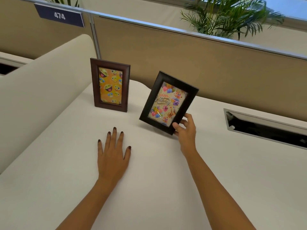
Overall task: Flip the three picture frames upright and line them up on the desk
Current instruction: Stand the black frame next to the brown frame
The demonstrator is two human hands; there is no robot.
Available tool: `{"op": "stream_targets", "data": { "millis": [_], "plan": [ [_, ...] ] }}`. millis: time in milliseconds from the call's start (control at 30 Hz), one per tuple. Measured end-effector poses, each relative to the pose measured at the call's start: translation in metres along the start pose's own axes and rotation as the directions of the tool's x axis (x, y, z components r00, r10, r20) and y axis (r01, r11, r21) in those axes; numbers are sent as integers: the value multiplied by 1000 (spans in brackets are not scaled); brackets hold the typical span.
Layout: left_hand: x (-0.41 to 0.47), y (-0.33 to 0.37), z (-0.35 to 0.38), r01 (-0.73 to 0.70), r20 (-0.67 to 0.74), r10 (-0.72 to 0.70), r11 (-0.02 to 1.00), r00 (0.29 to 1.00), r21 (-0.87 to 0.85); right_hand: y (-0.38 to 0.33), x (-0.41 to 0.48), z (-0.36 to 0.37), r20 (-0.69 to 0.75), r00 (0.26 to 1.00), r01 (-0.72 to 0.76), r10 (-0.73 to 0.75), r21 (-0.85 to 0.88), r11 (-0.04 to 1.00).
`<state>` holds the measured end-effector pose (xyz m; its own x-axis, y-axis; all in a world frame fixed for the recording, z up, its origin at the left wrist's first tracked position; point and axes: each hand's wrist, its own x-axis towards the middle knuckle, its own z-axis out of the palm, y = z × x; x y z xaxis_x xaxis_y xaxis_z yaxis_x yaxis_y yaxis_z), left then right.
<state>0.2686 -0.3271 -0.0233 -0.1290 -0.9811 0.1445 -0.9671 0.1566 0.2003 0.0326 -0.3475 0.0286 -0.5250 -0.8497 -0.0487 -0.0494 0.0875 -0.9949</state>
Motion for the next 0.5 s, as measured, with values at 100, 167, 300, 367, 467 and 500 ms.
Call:
{"op": "stream_targets", "data": {
  "millis": [100, 167, 300, 367, 467, 500],
  "plan": [
    [0, -3, 3, 12, 17, -12, 1000, 1000, 8, -6, 16, 17, 30, 1000, 5, -4, -29, 1000],
    [0, -3, 5, 6, 24, -6, 1000, 1000, 13, -9, 25, 27, 46, 999, 14, -12, -40, 999],
    [0, -5, 7, 4, 25, -4, 1000, 1000, 15, -9, 39, 43, 82, 995, 61, -55, -74, 995],
    [0, -5, 7, 4, 28, -5, 1000, 1000, 16, -7, 44, 48, 96, 993, 75, -66, -89, 993],
    [0, -5, 6, 6, 28, -6, 1000, 1000, 11, -4, 49, 56, 110, 991, 88, -75, -117, 989],
    [1, -5, 6, 8, 27, -8, 1000, 1000, 7, -3, 50, 58, 114, 990, 92, -79, -122, 988]
  ]
}}
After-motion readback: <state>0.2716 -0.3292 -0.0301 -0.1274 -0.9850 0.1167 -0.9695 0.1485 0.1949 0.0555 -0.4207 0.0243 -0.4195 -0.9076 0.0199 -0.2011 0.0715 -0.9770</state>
